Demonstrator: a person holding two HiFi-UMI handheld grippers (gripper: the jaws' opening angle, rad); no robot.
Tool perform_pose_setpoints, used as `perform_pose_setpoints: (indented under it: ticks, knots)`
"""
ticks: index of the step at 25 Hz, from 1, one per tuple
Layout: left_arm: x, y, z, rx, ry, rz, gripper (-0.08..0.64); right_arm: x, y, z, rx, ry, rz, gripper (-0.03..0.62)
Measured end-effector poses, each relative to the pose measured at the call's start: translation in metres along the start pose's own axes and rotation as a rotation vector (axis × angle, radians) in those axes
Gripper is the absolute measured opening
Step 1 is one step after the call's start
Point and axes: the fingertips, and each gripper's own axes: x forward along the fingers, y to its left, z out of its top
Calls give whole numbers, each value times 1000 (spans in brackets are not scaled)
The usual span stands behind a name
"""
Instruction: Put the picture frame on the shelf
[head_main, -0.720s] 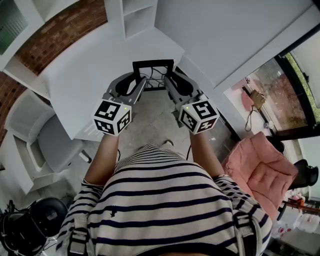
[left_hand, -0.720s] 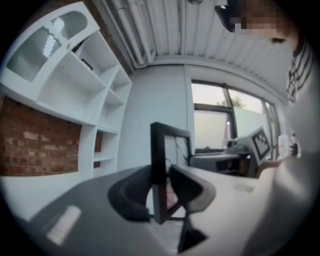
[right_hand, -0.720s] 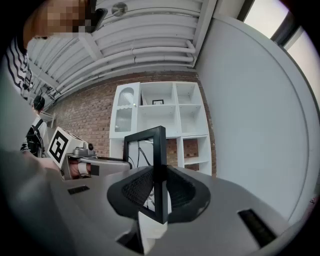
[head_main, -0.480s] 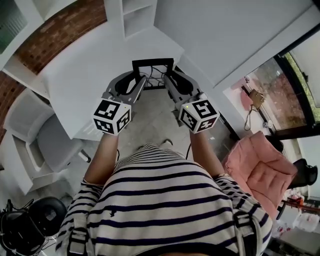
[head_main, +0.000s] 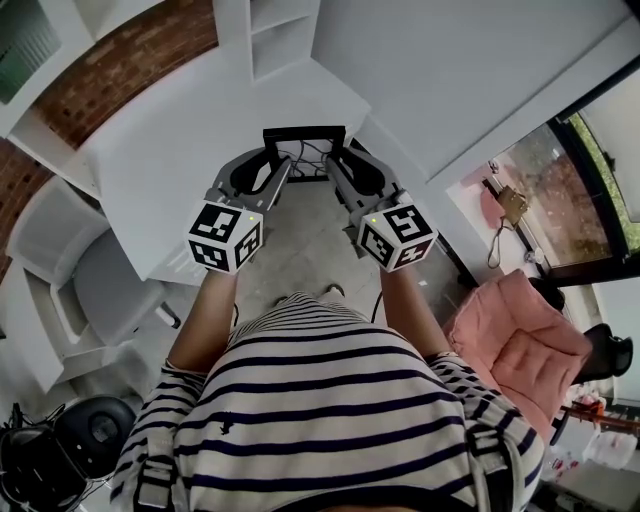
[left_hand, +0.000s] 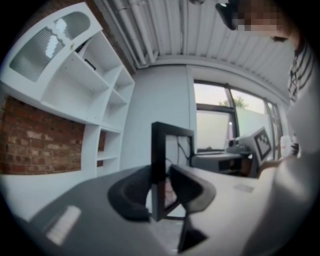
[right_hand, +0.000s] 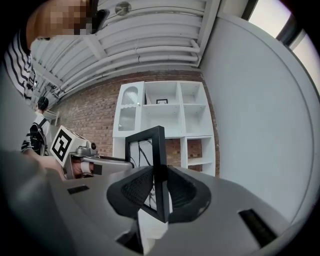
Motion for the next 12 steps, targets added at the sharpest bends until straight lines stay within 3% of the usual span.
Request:
perform_pose_setpoints:
  ticks: [12]
  knots:
    - [0,0,-9,-17,26,6,117,1,-1,-11,37,26,-16,77]
